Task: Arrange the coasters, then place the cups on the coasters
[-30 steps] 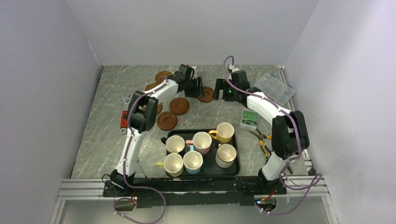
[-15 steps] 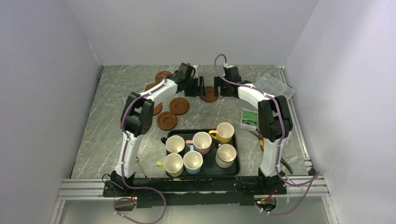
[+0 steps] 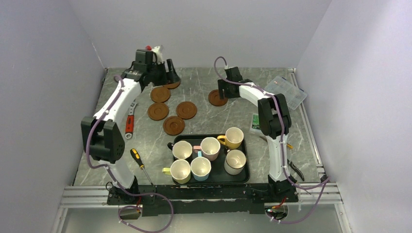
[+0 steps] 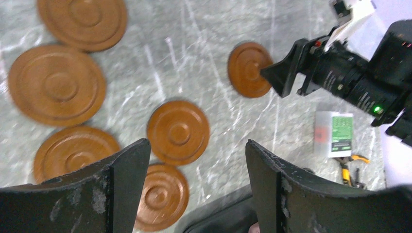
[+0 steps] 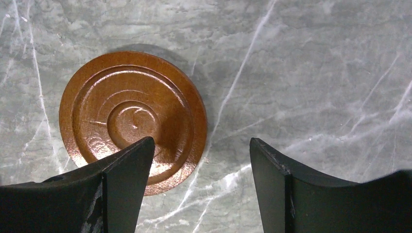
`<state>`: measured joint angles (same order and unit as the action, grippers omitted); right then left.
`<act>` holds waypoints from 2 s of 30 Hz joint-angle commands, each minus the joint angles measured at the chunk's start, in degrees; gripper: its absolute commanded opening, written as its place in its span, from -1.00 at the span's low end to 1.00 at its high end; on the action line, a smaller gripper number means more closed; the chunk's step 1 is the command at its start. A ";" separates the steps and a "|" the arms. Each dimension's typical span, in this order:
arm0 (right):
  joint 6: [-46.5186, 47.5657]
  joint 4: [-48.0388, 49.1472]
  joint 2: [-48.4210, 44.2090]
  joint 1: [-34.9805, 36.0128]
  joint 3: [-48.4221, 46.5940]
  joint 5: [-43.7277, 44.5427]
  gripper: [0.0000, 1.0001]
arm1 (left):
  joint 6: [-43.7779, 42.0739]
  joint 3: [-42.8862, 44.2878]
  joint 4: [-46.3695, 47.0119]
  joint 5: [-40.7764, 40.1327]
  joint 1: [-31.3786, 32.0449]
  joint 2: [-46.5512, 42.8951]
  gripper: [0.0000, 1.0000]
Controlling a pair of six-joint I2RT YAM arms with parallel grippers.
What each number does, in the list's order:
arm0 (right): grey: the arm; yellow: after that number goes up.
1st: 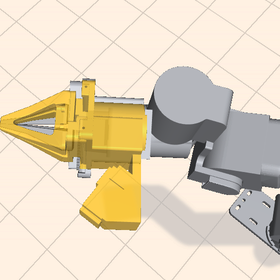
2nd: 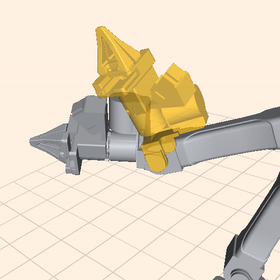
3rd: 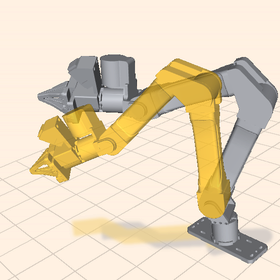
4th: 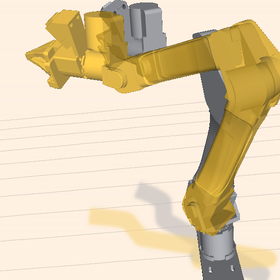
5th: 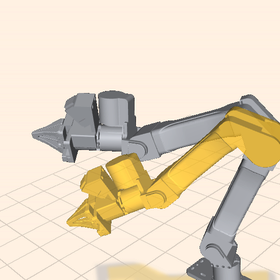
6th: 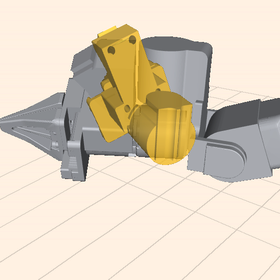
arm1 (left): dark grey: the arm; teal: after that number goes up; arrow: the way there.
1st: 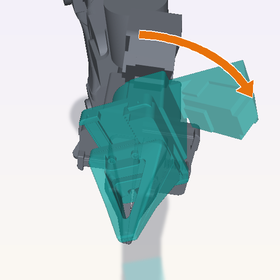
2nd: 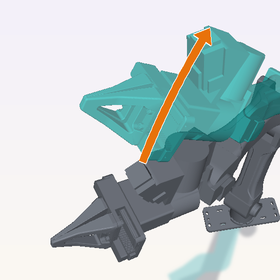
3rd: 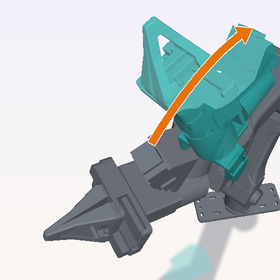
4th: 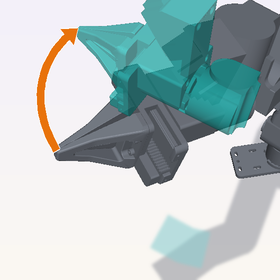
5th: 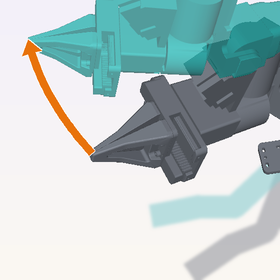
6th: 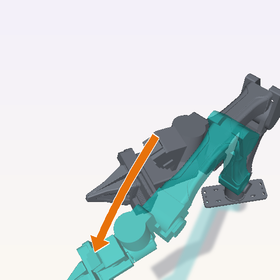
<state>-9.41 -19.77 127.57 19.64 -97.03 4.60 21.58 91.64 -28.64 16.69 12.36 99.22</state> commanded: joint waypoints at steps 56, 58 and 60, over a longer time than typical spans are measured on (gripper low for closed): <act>-7.20 -17.51 12.01 -13.31 -26.84 7.46 0.11 | -3.88 -12.93 0.08 -5.25 -0.76 -12.99 0.59; -7.09 -18.15 11.17 -13.29 -28.75 6.83 0.23 | -3.83 -12.89 0.04 -5.09 -0.75 -13.00 0.60; -6.56 -18.50 9.91 -13.30 -30.11 5.47 0.42 | -4.05 -12.80 -0.02 -5.04 -0.76 -13.08 0.60</act>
<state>-16.99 -37.26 140.07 6.55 -121.82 13.02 17.28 78.91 -30.63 10.87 11.55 88.66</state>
